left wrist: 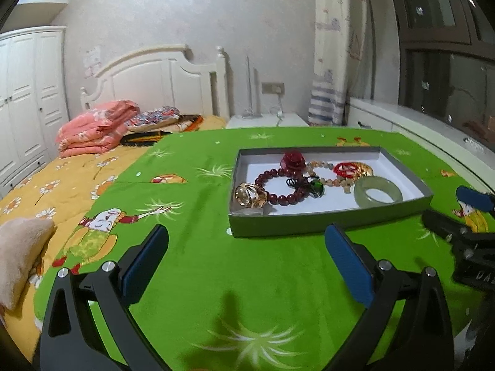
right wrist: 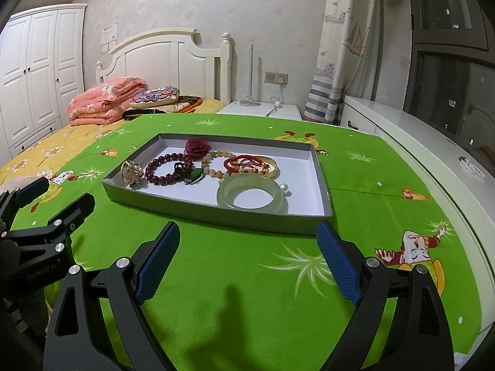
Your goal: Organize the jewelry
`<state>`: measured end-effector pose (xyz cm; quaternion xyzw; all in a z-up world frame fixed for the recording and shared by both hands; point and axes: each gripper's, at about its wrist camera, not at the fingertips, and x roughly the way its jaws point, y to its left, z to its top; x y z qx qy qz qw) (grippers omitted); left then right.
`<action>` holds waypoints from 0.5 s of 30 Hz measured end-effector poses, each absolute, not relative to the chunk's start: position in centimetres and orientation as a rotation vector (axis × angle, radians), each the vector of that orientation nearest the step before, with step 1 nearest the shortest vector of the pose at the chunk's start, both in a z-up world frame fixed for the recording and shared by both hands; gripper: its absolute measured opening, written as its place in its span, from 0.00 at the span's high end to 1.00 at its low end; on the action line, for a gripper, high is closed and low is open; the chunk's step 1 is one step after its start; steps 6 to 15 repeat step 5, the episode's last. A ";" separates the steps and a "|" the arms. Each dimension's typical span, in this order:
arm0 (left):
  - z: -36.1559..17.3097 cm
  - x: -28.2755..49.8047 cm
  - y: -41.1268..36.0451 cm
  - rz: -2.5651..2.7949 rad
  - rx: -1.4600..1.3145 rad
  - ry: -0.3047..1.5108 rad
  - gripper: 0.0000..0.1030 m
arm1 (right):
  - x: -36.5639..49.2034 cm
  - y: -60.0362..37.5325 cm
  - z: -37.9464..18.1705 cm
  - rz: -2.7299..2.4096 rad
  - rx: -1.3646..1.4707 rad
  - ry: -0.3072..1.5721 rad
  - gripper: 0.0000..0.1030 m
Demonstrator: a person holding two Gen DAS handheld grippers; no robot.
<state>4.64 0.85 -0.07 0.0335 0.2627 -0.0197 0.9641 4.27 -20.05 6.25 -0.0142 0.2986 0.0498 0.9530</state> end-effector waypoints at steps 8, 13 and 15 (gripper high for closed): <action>0.0 11.2 6.3 0.027 0.042 0.745 0.05 | 6.9 -24.6 6.4 0.021 -0.038 0.671 0.18; 0.0 11.2 6.3 0.027 0.042 0.745 0.05 | 6.9 -24.6 6.4 0.021 -0.038 0.671 0.18; 0.0 11.2 6.3 0.027 0.042 0.745 0.05 | 6.9 -24.6 6.4 0.021 -0.038 0.671 0.18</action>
